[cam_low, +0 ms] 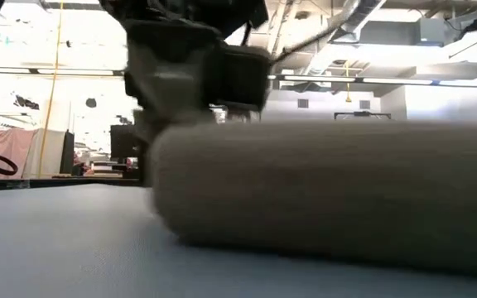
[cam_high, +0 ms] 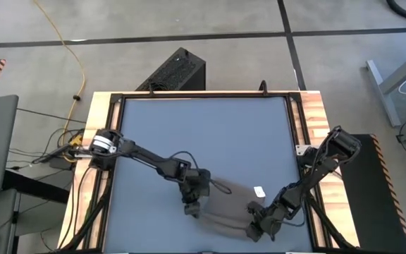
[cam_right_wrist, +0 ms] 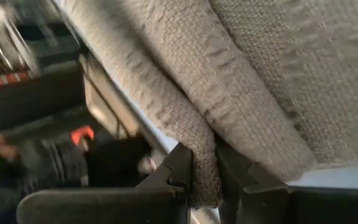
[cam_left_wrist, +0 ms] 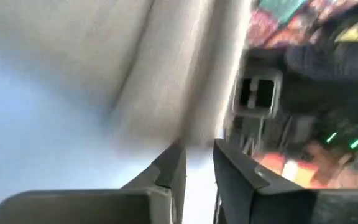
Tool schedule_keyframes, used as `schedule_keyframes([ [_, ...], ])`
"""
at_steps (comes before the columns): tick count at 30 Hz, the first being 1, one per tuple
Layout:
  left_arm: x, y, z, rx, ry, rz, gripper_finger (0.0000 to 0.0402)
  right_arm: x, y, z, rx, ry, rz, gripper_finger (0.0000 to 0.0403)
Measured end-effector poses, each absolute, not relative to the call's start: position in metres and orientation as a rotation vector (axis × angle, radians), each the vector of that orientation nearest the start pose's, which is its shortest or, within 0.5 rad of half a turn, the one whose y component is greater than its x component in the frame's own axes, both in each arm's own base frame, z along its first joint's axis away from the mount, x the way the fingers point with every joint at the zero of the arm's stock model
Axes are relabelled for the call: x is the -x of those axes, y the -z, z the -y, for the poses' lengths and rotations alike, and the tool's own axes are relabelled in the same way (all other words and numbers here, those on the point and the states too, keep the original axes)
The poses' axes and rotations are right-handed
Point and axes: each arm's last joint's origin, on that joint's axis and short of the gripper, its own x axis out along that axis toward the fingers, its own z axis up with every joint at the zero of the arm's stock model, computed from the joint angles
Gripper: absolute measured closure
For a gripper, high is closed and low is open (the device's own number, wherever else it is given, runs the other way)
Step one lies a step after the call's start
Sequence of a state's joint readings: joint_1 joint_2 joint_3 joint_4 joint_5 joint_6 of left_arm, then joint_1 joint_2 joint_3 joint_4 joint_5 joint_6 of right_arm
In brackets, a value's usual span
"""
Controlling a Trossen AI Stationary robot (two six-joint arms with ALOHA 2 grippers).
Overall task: Roll towel
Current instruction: Roll the grey towel
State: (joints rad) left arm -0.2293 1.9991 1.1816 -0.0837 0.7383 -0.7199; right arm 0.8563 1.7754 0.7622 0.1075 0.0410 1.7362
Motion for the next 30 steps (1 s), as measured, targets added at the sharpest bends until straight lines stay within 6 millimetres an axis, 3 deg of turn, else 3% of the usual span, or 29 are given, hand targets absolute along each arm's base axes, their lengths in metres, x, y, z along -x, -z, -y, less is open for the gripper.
schedule_keyframes([
  [4,-0.373,-0.158,0.101,0.796,0.539,-1.185,0.0327,-0.204,-0.109,-0.238,-1.144,0.136,-1.258,0.0341],
  [7,-0.369,-0.185,0.099,0.688,0.527,-1.069,0.0329,-0.204,-0.109,-0.238,-1.145,0.133,-1.270,0.0341],
  [9,-0.370,-0.204,0.110,0.577,0.529,-0.916,0.0333,-0.204,-0.109,-0.238,-1.153,0.142,-1.270,0.0341],
  [12,-0.368,-0.220,0.141,0.375,0.577,-0.699,0.0340,-0.204,-0.109,-0.237,-1.172,0.160,-1.269,0.0341],
  [15,-0.366,-0.216,0.171,0.169,0.577,-0.559,0.0345,-0.204,-0.109,-0.237,-1.190,0.177,-1.260,0.0341],
  [19,-0.368,-0.193,0.188,0.007,0.474,-0.539,0.0341,-0.202,-0.109,-0.240,-1.215,0.202,-1.224,0.0341],
  [26,-0.373,-0.159,0.195,0.034,0.536,-0.630,0.0288,-0.201,-0.109,-0.241,-1.234,0.217,-1.191,0.0342],
  [30,-0.375,-0.155,0.197,0.075,0.560,-0.622,0.0245,-0.201,-0.109,-0.241,-1.241,0.223,-1.188,0.0342],
])
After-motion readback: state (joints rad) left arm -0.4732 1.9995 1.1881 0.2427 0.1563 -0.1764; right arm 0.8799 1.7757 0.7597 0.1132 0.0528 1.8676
